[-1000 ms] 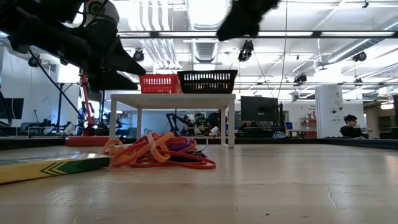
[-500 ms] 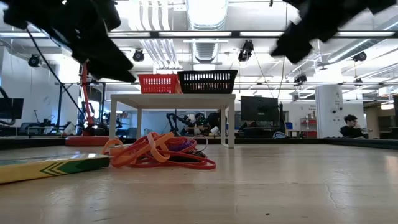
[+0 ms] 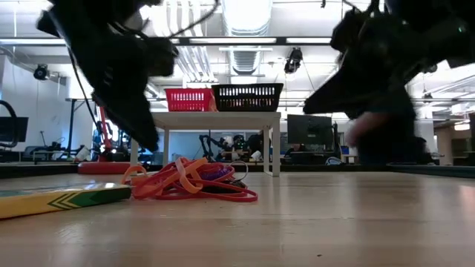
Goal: Pick & Place Office Desk Supplies
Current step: Put the orange rubber band into the black bin on the shelf
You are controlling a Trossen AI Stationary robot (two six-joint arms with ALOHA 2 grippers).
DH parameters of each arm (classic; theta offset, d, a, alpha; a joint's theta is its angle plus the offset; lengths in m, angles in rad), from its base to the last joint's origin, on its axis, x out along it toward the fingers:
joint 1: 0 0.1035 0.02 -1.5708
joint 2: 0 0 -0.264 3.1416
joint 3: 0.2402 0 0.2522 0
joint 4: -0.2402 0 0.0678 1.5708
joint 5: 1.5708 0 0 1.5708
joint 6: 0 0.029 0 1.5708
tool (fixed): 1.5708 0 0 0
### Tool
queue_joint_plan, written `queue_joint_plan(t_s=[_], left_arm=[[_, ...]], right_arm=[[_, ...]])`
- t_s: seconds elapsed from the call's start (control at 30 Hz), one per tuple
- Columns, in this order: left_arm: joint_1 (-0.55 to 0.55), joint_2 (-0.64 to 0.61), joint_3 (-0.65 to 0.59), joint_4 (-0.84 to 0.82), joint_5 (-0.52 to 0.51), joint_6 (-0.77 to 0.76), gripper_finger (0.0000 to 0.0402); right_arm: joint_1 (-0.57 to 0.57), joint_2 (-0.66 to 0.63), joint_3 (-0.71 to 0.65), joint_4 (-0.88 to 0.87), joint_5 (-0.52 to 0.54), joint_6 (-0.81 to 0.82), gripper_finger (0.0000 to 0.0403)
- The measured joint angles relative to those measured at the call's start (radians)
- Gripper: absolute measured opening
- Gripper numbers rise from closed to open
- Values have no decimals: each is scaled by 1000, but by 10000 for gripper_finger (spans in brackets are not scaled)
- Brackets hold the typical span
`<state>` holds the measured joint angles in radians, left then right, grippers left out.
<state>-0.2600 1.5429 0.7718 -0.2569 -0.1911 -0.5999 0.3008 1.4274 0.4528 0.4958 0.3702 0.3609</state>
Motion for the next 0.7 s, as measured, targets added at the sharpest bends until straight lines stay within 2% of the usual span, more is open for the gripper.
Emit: queue_joint_plan(t_s=[0.23,0.53,0.7], left_arm=[[58,104,4,122,-3,-52,268],[82,168,-23,308,-41,5,244],[84,186,-49,312,-62,36,222]], right_arm=[[0,141,0,198,52,7,109],[0,252,53,211,52,3,96],[0,287,98,214,50,-21,97]])
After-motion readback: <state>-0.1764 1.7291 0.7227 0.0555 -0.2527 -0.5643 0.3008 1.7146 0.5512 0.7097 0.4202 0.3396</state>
